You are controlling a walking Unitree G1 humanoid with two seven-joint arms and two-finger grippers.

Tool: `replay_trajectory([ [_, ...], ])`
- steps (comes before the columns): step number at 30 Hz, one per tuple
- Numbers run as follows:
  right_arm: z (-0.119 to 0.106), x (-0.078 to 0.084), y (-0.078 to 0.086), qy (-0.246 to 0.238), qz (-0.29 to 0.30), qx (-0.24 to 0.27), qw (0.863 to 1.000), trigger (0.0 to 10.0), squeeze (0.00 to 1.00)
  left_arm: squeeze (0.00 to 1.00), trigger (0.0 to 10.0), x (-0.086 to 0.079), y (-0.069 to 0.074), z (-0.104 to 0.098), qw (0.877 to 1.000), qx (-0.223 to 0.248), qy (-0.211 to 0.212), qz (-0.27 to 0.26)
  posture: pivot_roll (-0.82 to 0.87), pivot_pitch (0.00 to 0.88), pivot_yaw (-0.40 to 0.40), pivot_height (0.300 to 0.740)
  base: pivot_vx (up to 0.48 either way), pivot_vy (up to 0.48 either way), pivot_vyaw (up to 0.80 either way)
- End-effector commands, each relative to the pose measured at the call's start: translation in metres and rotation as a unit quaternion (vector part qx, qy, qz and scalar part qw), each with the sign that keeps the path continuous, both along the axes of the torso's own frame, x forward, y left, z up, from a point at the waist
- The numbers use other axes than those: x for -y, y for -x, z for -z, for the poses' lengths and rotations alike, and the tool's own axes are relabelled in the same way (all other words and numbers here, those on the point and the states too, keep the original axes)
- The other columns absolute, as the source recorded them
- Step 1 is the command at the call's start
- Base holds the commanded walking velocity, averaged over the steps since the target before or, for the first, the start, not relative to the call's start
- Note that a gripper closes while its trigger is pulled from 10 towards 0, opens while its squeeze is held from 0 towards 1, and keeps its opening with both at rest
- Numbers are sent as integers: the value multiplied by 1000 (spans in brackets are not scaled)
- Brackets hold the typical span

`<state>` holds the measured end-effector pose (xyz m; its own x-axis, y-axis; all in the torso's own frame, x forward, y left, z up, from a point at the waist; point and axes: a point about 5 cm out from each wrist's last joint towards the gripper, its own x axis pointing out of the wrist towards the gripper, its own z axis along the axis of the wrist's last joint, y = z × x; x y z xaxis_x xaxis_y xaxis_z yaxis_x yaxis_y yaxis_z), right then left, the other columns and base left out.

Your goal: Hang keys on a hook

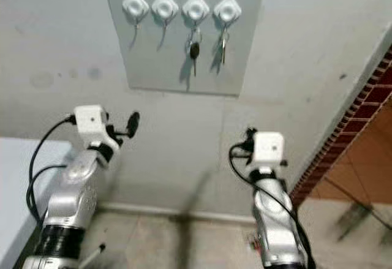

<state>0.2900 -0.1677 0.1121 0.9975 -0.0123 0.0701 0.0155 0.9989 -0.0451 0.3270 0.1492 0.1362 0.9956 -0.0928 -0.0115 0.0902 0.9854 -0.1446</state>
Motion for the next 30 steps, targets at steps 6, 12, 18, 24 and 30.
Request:
replay_trajectory([
  [6, -15, -7, -9, -1, -64, 22, 998, 10000, 0, 0, 10000, -1, -2, -20, 999, 41, -34, 8, -5, 0, 0, 740, 0, 0, 0],
  [12, -36, -9, -26, 11, -114, 49, 992, 10000, 0, 0, 10000, 7, -2, -34, 995, 73, -40, 49, -1, 0, -4, 740, 0, 0, 0],
  [18, -60, -18, -45, 12, -154, 79, 985, 10000, 0, 0, 10000, 11, -5, -49, 993, 96, -26, 67, 15, 0, -14, 740, 0, 0, 0],
  [24, -75, -27, -56, 11, -189, 95, 977, 10000, 0, 0, 10000, 17, -3, -60, 989, 115, -33, 84, 23, 0, -22, 740, 0, 0, 0],
  [30, -91, -37, -69, 8, -219, 110, 969, 10000, 0, 0, 10000, 26, 1, -73, 985, 133, -32, 108, 33, 0, -34, 740, 0, 0, 0],
])
